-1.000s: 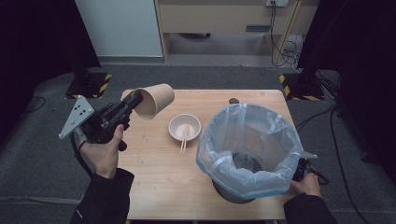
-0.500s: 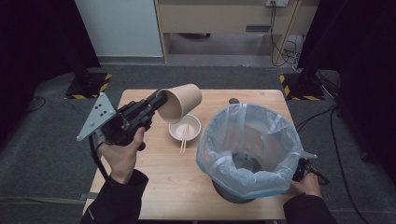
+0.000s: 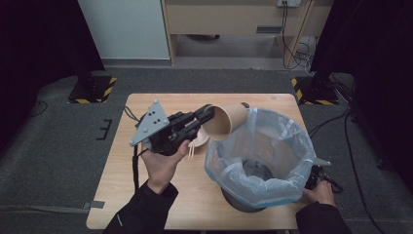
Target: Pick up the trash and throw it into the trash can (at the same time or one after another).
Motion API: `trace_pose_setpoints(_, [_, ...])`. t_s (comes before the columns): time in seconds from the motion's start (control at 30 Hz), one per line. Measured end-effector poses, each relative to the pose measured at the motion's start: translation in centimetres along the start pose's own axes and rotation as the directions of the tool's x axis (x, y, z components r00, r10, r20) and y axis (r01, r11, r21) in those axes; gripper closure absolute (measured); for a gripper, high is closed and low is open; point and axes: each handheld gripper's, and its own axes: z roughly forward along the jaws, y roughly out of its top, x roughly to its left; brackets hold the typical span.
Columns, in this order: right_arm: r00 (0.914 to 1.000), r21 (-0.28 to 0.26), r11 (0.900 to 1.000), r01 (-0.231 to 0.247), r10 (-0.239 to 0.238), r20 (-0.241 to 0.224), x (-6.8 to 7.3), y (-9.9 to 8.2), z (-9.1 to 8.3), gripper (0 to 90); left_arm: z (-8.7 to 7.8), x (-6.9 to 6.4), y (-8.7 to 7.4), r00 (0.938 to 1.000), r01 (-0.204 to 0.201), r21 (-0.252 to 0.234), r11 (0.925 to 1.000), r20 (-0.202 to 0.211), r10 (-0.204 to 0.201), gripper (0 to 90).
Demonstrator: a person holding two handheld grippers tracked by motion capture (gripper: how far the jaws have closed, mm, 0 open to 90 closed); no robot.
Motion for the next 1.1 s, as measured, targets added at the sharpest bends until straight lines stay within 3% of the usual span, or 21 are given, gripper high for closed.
trace_pose_setpoints(0.37, [1.0,0.0,1.0,0.0,0.0,0.0,0.0,0.0,0.0,0.6,3.2,-1.2,-2.2,0.9938,0.018,0.104,0.9944,0.108,-0.029,83.7])
trace_pose_setpoints(0.57, [1.0,0.0,1.0,0.0,0.0,0.0,0.0,0.0,0.0,0.6,3.8,-0.9,-2.9,0.9903,0.043,0.109,0.9932,0.127,-0.056,71.9])
trace_pose_setpoints(0.67, [1.0,0.0,1.0,0.0,0.0,0.0,0.0,0.0,0.0,0.6,3.6,-0.5,-3.0,0.991,0.048,0.104,0.9935,0.12,-0.06,65.8])
trace_pose_setpoints(0.83, [1.0,0.0,1.0,0.001,-0.001,-0.001,0.0,0.0,0.0,0.6,2.3,0.8,-2.7,0.9958,0.054,0.087,0.9947,0.069,-0.06,59.0])
trace_pose_setpoints(0.9, [1.0,0.0,1.0,0.001,-0.001,0.0,0.0,0.0,0.0,0.5,1.1,2.1,-2.6,0.9985,0.048,0.09,0.9948,0.02,-0.05,56.9])
trace_pose_setpoints(0.93, [1.0,0.0,1.0,0.001,-0.001,0.0,0.0,0.0,0.0,0.5,1.1,2.1,-2.6,0.9985,0.048,0.09,0.9948,0.02,-0.05,56.4])
trace_pose_setpoints(0.97, [1.0,0.0,1.0,0.001,-0.001,0.0,0.0,0.0,0.0,0.5,0.3,3.1,-2.8,0.9986,0.052,0.098,0.9939,-0.018,-0.05,55.8])
trace_pose_setpoints(1.0, [1.0,0.0,1.0,0.001,-0.001,0.0,0.0,0.0,0.0,0.5,0.3,3.1,-2.8,0.9986,0.052,0.098,0.9939,-0.018,-0.05,55.3])
trace_pose_setpoints(1.07, [1.0,0.0,1.0,0.001,-0.001,0.0,0.0,0.0,0.0,0.5,-0.7,4.5,-3.5,0.9954,0.065,0.119,0.9908,-0.078,-0.056,54.5])
trace_pose_setpoints(1.1, [1.0,0.0,1.0,0.001,-0.001,0.0,0.0,0.0,0.0,0.5,-0.7,4.5,-3.5,0.9954,0.065,0.119,0.9908,-0.078,-0.056,54.3])
